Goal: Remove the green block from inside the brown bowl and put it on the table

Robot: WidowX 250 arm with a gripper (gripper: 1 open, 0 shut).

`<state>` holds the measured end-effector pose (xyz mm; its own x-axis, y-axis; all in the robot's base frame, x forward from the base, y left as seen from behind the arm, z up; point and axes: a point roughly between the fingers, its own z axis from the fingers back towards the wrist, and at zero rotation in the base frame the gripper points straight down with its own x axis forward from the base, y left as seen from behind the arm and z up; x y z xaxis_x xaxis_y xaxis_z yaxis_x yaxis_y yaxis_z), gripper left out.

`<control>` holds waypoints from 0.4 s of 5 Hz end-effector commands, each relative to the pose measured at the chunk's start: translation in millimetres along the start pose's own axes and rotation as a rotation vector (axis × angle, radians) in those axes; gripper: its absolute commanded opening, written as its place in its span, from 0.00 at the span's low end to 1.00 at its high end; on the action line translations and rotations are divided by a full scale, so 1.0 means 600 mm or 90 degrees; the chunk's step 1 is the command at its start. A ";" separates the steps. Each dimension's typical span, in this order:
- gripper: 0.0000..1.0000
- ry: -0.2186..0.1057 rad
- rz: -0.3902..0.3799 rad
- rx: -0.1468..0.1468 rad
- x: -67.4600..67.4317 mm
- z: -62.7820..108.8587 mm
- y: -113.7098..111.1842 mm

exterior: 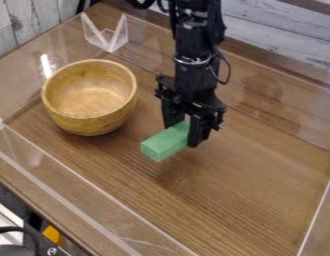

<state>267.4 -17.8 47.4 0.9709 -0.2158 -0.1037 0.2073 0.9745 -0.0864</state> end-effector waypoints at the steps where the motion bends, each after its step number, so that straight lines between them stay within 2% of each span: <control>1: 0.00 -0.043 0.011 0.003 0.020 0.036 -0.008; 2: 0.00 -0.050 0.033 -0.002 0.019 0.017 0.004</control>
<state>275.8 -18.6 48.7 0.9841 -0.1666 -0.0614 0.1610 0.9831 -0.0869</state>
